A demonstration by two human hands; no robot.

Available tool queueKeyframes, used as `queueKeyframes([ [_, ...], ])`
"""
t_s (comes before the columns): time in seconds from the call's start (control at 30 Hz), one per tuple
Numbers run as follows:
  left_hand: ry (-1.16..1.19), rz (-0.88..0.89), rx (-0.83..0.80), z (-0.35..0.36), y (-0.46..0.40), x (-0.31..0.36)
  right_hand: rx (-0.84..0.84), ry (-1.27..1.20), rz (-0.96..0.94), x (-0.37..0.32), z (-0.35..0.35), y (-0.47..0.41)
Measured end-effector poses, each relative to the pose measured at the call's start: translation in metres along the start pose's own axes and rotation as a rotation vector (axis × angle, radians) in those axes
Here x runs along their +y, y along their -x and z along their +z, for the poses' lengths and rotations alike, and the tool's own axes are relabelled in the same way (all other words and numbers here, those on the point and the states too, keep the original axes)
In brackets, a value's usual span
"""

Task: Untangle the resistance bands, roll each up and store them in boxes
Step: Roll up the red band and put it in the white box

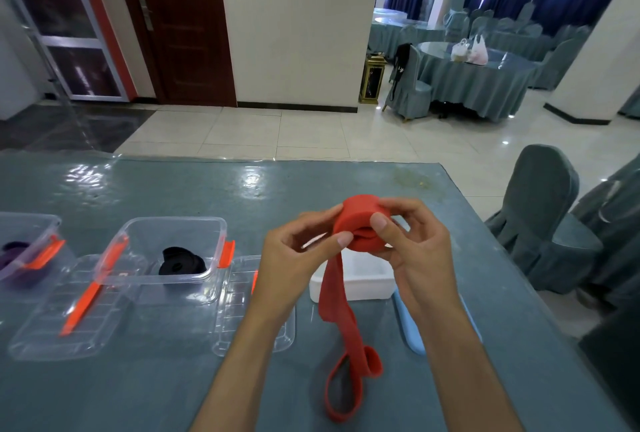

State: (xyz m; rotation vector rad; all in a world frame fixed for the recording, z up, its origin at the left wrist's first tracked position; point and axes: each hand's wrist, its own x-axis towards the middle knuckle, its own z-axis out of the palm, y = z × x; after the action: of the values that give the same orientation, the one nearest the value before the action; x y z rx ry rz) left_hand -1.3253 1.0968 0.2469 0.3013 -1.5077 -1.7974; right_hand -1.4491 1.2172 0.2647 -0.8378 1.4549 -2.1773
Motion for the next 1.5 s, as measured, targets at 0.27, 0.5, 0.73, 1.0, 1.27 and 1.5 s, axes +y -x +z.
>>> queueKeyframes([
  [0.27,0.024,0.062,0.141,-0.004,-0.002,0.003,-0.041,0.087,0.065,0.004,-0.007,-0.003],
  [0.5,-0.025,0.045,0.048,-0.007,-0.001,0.003,-0.043,-0.066,0.055,0.004,-0.002,0.001],
  [0.73,-0.012,0.032,0.071,-0.001,0.000,0.001,-0.038,0.135,0.051,0.000,-0.011,-0.002],
  [1.0,-0.061,0.017,0.015,-0.004,-0.002,0.004,-0.105,-0.030,0.149,0.008,-0.013,0.000],
  [1.27,-0.124,0.052,-0.034,0.000,-0.001,0.003,-0.007,0.057,-0.019,0.005,-0.010,-0.001],
  [1.5,-0.146,0.118,-0.015,0.007,-0.008,0.018,-0.066,0.090,0.028,-0.014,-0.016,-0.009],
])
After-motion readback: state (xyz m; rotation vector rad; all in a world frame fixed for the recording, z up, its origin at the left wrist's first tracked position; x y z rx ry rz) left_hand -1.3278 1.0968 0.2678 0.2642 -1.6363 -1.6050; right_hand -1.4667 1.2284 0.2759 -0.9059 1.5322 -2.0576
